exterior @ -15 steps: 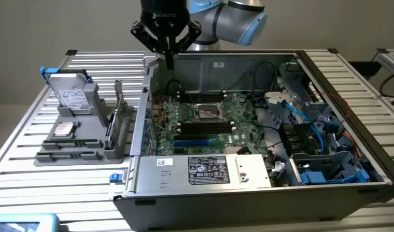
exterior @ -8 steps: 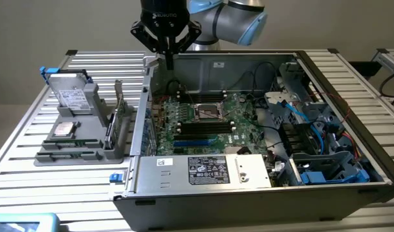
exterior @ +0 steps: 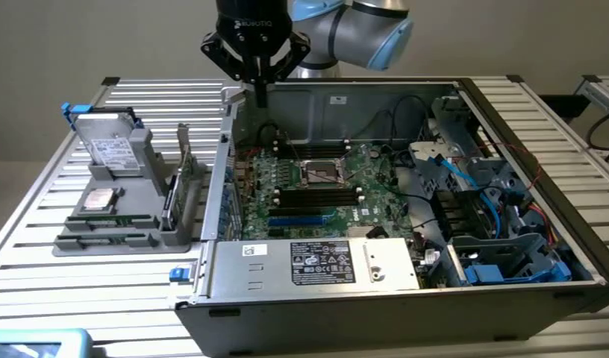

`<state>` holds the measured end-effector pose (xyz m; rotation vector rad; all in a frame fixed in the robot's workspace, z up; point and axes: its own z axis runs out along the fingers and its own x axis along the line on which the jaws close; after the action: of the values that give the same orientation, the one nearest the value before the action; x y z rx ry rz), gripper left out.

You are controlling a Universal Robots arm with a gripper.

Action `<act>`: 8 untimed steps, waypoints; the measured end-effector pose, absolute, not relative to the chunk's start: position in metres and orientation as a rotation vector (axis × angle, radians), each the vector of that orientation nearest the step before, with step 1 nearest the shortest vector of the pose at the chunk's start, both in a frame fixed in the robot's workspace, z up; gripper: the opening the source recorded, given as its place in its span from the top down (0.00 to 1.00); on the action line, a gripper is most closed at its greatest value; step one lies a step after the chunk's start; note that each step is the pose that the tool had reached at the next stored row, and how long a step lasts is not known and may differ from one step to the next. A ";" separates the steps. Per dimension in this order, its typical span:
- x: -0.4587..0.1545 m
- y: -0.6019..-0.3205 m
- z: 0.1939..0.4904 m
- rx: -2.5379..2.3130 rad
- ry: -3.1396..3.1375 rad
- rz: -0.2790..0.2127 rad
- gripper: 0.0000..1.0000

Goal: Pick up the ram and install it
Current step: 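Reach for the ram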

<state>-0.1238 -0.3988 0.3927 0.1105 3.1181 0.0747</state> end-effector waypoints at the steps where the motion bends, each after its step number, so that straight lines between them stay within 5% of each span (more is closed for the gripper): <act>1: -0.127 -0.399 0.393 0.110 3.118 0.075 0.89; 8: -0.152 -0.401 0.393 0.110 3.118 0.075 0.89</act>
<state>-0.1517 -0.4007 0.3926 0.1104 3.1184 0.0750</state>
